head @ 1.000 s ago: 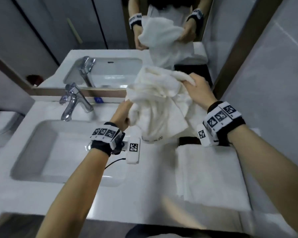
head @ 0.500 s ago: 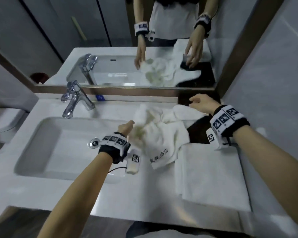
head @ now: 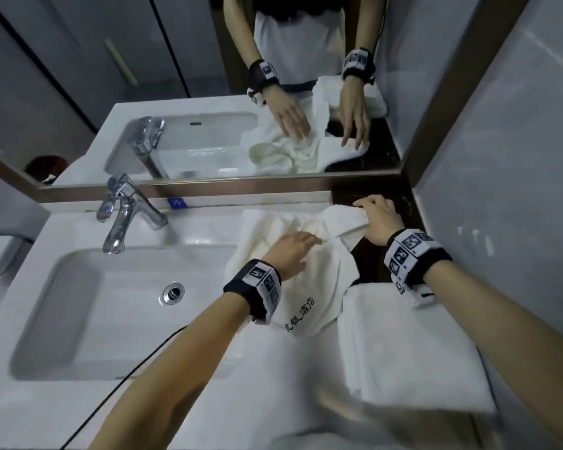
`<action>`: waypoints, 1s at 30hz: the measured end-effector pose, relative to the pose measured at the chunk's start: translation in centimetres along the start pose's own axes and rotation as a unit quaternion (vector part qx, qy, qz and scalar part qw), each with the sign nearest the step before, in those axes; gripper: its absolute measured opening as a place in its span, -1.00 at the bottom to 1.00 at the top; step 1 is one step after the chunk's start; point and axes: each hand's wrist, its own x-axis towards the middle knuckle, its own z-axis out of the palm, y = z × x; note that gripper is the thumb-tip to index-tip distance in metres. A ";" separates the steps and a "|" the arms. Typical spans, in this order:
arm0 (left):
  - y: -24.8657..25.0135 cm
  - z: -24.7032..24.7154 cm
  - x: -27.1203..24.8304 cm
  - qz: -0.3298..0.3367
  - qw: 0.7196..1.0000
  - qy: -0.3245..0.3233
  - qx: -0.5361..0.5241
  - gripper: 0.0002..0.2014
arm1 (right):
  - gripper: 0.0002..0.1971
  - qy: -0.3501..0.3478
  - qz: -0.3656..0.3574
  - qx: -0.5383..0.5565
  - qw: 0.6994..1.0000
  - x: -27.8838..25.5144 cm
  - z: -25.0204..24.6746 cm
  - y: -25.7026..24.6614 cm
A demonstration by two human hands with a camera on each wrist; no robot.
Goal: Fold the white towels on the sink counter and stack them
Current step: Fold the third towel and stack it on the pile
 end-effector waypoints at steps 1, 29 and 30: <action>0.1 0.1 0.7 0.010 0.999 -0.035 0.008 -0.46 | -0.36 -0.004 0.014 0.001 1.000 0.1 -0.1 0.1; 1.3 -7.9 -0.8 -0.014 0.926 0.239 -0.290 -0.78 | -0.87 0.067 -0.120 0.369 0.919 -1.0 -3.8 -6.4; 1.5 -7.8 -1.0 -0.011 0.922 0.252 -0.294 -0.80 | -0.84 0.061 -0.125 0.366 0.920 -1.1 -4.0 -6.6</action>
